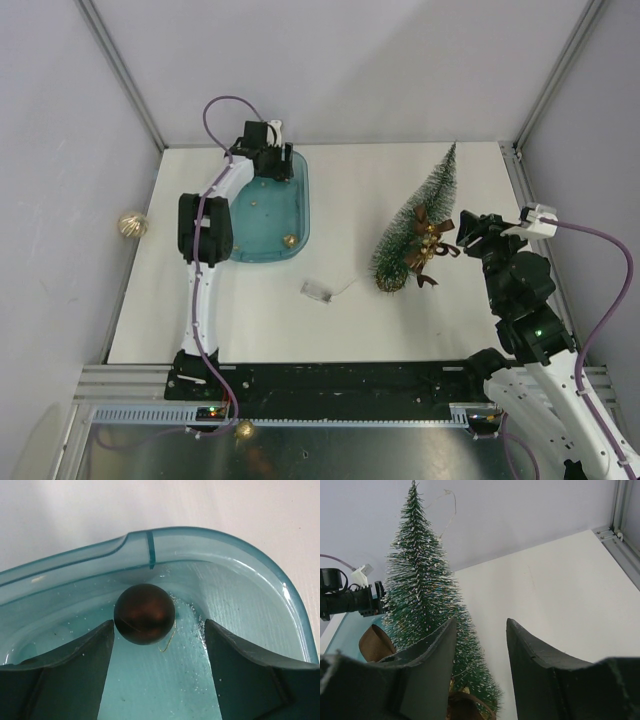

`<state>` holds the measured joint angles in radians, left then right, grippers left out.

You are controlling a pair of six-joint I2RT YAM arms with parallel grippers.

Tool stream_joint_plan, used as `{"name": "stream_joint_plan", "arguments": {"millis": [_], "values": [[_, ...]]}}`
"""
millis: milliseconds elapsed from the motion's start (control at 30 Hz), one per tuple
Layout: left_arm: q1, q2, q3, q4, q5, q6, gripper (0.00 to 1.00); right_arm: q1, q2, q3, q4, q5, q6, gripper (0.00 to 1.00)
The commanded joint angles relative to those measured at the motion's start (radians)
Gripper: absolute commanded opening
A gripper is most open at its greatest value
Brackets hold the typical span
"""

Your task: Decorate the small christmas tree

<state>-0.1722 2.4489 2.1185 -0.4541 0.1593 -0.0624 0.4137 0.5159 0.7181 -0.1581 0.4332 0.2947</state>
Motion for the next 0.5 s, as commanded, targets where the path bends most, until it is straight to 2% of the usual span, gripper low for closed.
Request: {"name": "stream_joint_plan", "arguments": {"millis": [0, 167, 400, 467], "values": [[0.011, 0.016, 0.066, 0.032, 0.004, -0.022, 0.75, -0.004, -0.009, 0.004, 0.04, -0.017, -0.012, 0.49], [0.011, 0.023, 0.076, 0.039, 0.023, -0.031, 0.64, -0.005, -0.015, 0.004, 0.037, -0.024, -0.013, 0.48], [0.01, 0.01, 0.054, 0.042, 0.048, -0.012, 0.32, -0.004, -0.019, 0.004, 0.037, -0.028, -0.015, 0.47], [0.011, -0.013, 0.029, 0.042, 0.064, -0.009, 0.28, -0.004, -0.018, 0.004, 0.034, -0.027, -0.015, 0.47]]}}
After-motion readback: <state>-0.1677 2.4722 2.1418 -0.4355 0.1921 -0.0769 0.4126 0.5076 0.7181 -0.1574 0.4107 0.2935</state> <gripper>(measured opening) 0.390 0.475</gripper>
